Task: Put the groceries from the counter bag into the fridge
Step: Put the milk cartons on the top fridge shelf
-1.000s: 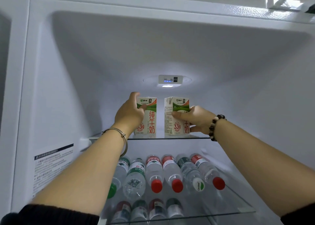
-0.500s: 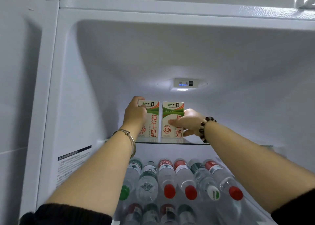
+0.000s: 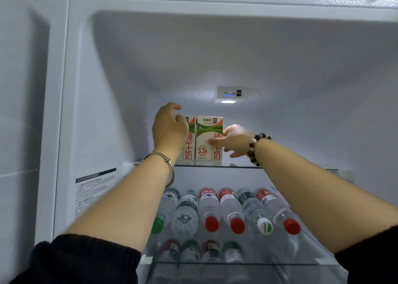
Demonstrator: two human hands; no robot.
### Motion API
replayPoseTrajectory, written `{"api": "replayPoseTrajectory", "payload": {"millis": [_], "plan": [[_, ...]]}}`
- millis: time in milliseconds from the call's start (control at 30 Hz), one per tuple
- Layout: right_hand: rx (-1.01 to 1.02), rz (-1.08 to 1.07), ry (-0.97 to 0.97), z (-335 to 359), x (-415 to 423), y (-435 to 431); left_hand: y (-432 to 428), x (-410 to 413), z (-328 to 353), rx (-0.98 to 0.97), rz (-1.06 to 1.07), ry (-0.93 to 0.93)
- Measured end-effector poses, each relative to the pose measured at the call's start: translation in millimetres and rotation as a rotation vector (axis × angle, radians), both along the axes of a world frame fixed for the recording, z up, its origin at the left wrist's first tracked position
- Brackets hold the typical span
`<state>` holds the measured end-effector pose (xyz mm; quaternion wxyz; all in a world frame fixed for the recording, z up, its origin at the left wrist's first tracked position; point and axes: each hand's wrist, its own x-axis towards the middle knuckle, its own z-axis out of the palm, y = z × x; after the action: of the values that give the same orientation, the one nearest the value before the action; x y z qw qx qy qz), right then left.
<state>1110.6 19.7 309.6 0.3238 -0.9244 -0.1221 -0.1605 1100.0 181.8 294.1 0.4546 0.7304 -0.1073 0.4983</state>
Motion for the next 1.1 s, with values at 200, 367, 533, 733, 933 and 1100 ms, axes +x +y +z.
{"api": "replayPoseTrajectory", "payload": {"millis": [200, 367, 533, 733, 933, 1100], "plan": [[-0.027, -0.229, -0.264, -11.2, -46.3, -29.8, -21.6, -19.7, -23.8, 0.491, 0.145, -0.292], [-0.004, -0.401, -0.355, -29.9, -83.9, -54.9, -58.1, -33.4, -48.5, 0.543, 0.08, -0.308], [-0.108, -0.608, -0.591, -50.4, -135.8, -74.3, -98.9, -54.5, -63.3, 0.558, -0.073, -0.38], [-0.343, -0.772, -0.865, -68.2, -223.2, -98.4, -151.7, -102.5, -71.9, 0.441, -0.32, -0.503], [-0.464, -0.639, -0.914, -88.2, -315.7, -97.8, -197.6, -187.7, -74.2, 0.361, -0.423, -0.599], [-0.492, -0.724, -0.984, -93.8, -407.4, -118.3, -209.4, -259.7, -82.6, 0.198, -0.459, -0.573]]}}
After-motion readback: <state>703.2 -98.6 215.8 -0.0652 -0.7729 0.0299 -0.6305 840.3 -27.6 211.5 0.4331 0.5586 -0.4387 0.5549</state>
